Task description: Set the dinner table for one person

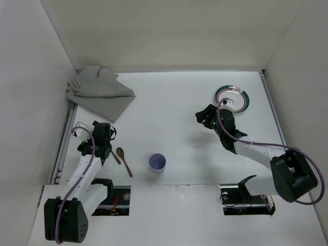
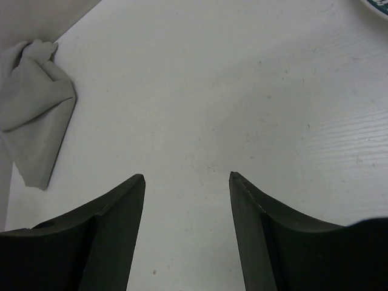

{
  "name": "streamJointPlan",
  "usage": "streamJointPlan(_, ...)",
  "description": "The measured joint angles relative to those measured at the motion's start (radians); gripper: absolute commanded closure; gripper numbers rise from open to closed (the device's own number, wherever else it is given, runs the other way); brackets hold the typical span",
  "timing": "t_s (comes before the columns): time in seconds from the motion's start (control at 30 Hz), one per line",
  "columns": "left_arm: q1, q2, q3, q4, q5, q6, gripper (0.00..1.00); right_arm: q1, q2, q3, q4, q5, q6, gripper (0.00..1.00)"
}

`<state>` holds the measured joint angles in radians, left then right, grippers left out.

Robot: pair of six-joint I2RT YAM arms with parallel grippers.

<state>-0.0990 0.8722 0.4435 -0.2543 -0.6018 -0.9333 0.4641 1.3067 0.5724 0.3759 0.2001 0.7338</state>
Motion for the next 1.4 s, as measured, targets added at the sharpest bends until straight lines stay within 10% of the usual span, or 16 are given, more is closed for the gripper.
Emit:
streamJointPlan(0.2,-0.008,0.058,0.0,0.066,-0.001,0.007,0.0,0.0,0.008,0.0,0.004,-0.006,0.001,0.41)
streamJointPlan(0.47,-0.051,0.205,0.016,0.215,-0.014,0.019,0.0,0.0,0.017,0.0,0.007,-0.03,0.006,0.84)
streamJointPlan(0.6,-0.059,0.234,0.021,0.299,-0.035,0.028,0.0,0.0,0.017,0.001,0.007,-0.043,0.007,0.86)
streamJointPlan(0.83,-0.046,0.381,0.09,0.489,-0.031,0.071,0.81,0.002,0.018,0.001,0.007,-0.053,0.007,0.82)
streamJointPlan(1.1,-0.014,0.631,0.39,0.558,-0.006,0.086,0.45,0.02,0.056,0.016,0.008,-0.074,0.005,0.55)
streamJointPlan(1.4,0.068,1.035,0.822,0.543,0.063,0.079,0.4,0.048,0.061,0.029,0.008,-0.093,-0.011,0.38)
